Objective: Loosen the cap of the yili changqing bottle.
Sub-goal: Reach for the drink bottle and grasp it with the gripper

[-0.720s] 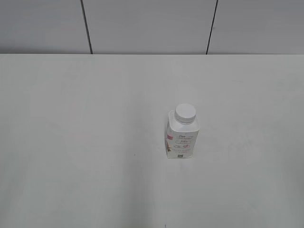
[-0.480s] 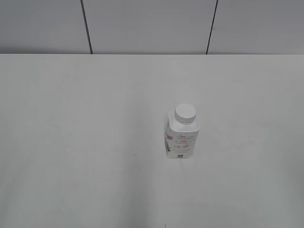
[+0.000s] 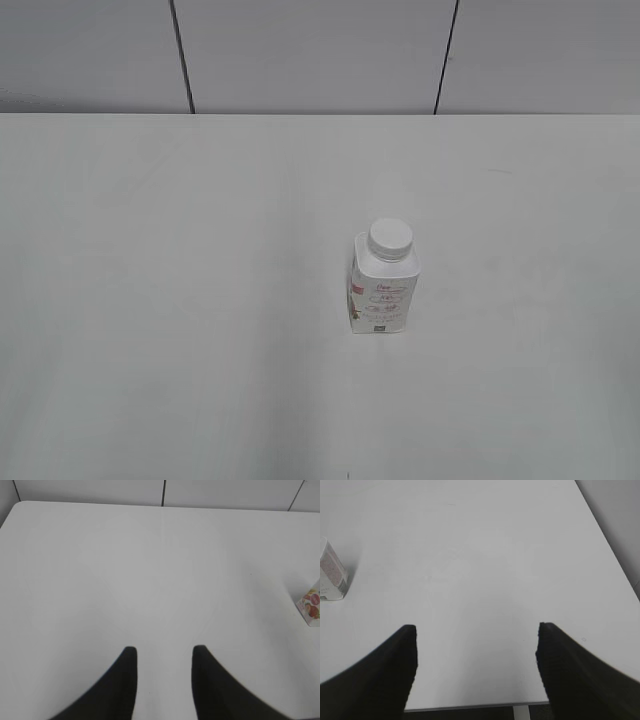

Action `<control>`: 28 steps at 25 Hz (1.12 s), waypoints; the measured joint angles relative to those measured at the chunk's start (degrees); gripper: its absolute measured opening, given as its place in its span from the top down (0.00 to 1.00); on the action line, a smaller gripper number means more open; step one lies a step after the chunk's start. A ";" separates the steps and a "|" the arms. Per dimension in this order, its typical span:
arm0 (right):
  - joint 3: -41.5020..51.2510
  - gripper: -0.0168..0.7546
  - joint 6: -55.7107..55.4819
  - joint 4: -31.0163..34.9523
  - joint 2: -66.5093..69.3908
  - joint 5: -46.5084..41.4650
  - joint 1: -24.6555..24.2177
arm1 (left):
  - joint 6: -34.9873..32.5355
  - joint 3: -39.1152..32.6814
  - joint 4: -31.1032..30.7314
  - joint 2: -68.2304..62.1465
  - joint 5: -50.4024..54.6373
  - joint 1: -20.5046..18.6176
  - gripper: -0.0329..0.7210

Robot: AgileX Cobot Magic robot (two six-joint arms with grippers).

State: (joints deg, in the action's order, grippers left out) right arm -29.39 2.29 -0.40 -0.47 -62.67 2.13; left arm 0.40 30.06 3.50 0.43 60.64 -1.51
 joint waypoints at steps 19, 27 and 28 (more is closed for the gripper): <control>0.00 0.22 0.00 0.00 0.00 0.00 0.00 | 0.00 0.00 0.00 0.00 0.00 0.00 0.64; 0.00 0.22 0.00 0.00 0.00 0.00 0.00 | 0.00 0.00 -0.05 0.00 0.00 0.00 0.59; 0.00 0.22 0.00 0.00 0.00 0.00 0.00 | 0.00 0.00 -0.05 0.00 0.00 0.00 0.55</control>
State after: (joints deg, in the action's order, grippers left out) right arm -29.39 2.29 -0.40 -0.47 -62.67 2.13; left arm 0.40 30.06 3.45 0.43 60.64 -1.51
